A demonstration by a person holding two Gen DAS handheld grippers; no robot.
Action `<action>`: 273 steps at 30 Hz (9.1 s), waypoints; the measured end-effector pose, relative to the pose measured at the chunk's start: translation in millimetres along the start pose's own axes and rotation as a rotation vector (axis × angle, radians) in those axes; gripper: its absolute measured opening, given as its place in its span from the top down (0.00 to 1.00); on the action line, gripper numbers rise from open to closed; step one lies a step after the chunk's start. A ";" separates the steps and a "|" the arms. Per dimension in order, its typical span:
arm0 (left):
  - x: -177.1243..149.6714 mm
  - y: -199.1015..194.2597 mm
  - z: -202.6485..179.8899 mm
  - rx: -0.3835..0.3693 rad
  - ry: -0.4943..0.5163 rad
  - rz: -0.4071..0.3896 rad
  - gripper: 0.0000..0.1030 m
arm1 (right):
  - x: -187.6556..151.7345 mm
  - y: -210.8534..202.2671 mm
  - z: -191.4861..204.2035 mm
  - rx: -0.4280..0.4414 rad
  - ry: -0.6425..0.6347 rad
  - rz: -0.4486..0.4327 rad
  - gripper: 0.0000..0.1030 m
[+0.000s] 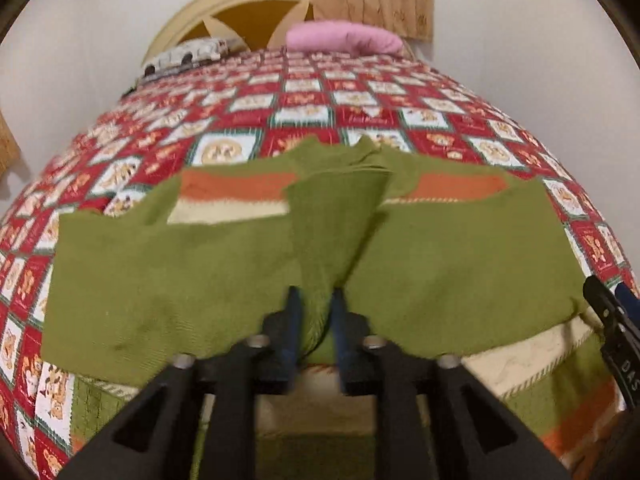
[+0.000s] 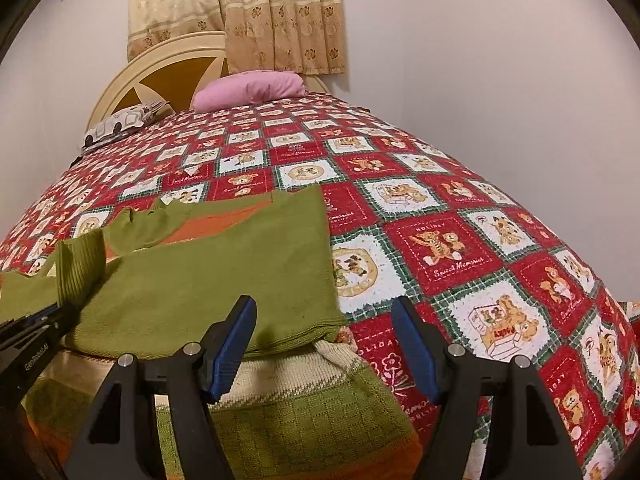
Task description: Fold small clothes
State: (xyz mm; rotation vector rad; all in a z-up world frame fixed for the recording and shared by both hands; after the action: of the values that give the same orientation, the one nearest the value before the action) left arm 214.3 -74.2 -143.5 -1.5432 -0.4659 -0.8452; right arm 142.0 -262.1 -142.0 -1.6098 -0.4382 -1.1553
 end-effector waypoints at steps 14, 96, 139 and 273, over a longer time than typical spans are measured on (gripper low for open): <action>-63.7 -70.5 211.2 0.284 -0.467 -0.139 0.11 | 23.3 -17.1 37.9 0.299 0.145 0.045 0.32; -93.6 -92.4 188.5 0.044 -0.230 -0.010 0.00 | -4.7 -111.7 -22.2 0.217 -0.175 0.016 0.26; -213.4 -216.4 127.6 -0.337 -0.156 0.111 0.89 | -155.0 -232.9 -82.8 0.479 0.013 0.351 0.92; -87.5 -87.2 124.9 -0.312 -0.052 0.061 0.42 | -13.9 -100.1 -6.7 0.318 -0.143 0.089 0.91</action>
State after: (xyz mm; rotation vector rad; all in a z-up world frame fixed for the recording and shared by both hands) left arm 125.0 77.1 -146.7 -1.8595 -0.3332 -0.8617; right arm 56.7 -226.8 -100.5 -1.4215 -0.6047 -0.8583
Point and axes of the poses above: each gripper's, at about its wrist camera, not at the fingertips, and y roughly the way its jaws point, z to its left, x to its top, the point moved 5 cm from there along y, roughly the way its jaws point, and after that the axes turned 7 degrees about -z, right-handed, at the moved point
